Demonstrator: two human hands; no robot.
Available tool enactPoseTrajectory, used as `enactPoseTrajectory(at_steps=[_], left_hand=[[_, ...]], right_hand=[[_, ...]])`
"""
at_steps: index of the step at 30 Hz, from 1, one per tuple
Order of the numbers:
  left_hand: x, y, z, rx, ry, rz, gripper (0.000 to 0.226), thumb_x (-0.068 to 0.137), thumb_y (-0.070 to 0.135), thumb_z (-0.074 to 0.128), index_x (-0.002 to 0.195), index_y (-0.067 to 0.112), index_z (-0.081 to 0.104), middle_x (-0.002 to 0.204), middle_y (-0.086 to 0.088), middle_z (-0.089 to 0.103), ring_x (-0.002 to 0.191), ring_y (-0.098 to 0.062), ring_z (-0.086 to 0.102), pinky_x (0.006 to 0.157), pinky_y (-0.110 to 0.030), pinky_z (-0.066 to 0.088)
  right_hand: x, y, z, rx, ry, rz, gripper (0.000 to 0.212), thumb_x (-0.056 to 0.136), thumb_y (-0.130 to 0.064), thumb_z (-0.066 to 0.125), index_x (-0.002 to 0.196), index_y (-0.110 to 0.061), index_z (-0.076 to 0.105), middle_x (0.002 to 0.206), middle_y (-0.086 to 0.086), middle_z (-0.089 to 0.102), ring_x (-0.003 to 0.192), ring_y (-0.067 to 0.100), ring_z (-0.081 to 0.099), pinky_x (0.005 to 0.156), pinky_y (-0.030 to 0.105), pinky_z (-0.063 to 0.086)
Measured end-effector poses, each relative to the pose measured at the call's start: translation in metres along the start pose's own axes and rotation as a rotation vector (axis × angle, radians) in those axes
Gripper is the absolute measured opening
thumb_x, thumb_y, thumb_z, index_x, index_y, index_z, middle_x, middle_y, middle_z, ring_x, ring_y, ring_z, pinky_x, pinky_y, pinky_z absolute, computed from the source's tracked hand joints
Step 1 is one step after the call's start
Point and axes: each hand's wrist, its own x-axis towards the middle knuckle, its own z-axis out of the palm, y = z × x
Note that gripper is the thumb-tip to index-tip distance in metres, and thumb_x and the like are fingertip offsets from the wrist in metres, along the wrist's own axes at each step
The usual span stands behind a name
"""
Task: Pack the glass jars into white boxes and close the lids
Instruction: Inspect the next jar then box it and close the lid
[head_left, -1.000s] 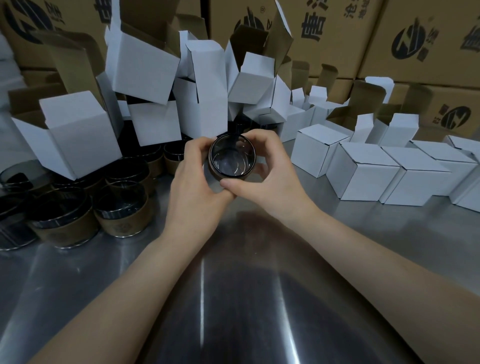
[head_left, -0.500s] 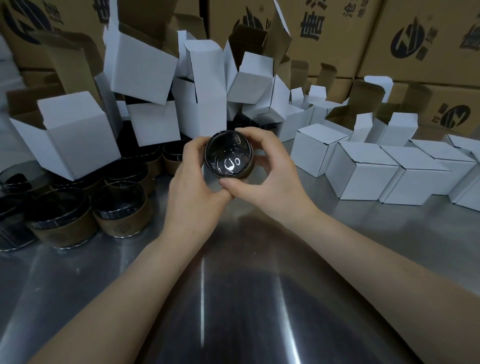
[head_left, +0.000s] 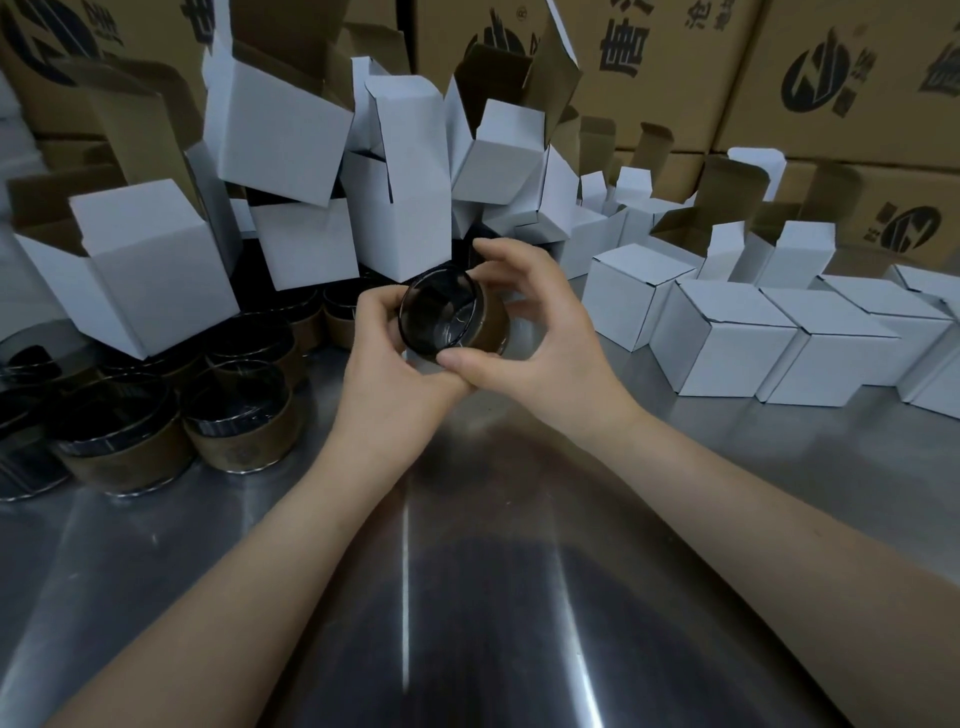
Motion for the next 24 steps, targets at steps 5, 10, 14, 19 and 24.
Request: enactPoseTrajectory(at_steps=[5,10,14,19,24], left_hand=[[0.0001,-0.0006,-0.0004,-0.13,0.015,-0.033,0.061,0.068,0.013,0.087,0.11,0.025,0.044,0.104,0.004,0.065,0.09,0.002,0.066,0.079,-0.018,0.053],[-0.0017,0.0041,-0.0008,-0.146,-0.01,-0.028,0.071,0.066,0.02,0.083,0.121,0.025,0.037,0.113,0.002,0.064,0.1,-0.004,0.067,0.088,-0.026,0.054],[-0.0031,0.008,-0.0003,-0.132,-0.036,-0.024,0.073,0.065,0.025,0.079,0.122,0.026,0.034,0.119,0.0,0.061,0.105,-0.007,0.065,0.096,-0.037,0.054],[-0.0035,0.0076,-0.0004,-0.023,0.006,0.004,0.077,0.063,0.026,0.082,0.126,0.022,0.038,0.125,0.004,0.055,0.118,-0.012,0.056,0.103,-0.042,0.047],[-0.0034,0.0051,-0.0014,0.209,0.042,0.056,0.078,0.073,0.024,0.083,0.138,0.023,0.041,0.124,0.017,0.047,0.13,-0.016,0.042,0.108,-0.032,0.039]], right_hand=[[0.0042,-0.0017,0.0011,0.25,-0.014,0.187,0.063,0.081,-0.036,0.07,0.136,-0.027,0.041,0.127,-0.002,0.059,0.121,0.003,0.054,0.094,0.021,0.046],[0.0087,0.0032,0.0001,0.605,-0.133,0.565,0.065,0.084,-0.045,0.056,0.141,-0.017,0.043,0.117,0.005,0.068,0.101,0.017,0.067,0.081,0.032,0.053],[0.0068,0.004,-0.0006,0.753,-0.242,0.602,0.056,0.089,-0.04,0.056,0.134,-0.007,0.052,0.121,0.022,0.064,0.103,0.026,0.065,0.085,0.037,0.053],[0.0066,0.0064,0.0008,0.675,-0.089,0.506,0.064,0.08,-0.023,0.07,0.139,-0.01,0.047,0.118,0.014,0.067,0.106,0.026,0.068,0.082,0.034,0.054],[0.0037,0.0064,0.0036,0.407,-0.002,0.37,0.071,0.069,-0.018,0.079,0.132,-0.024,0.049,0.11,-0.002,0.069,0.108,0.013,0.065,0.09,0.026,0.052]])
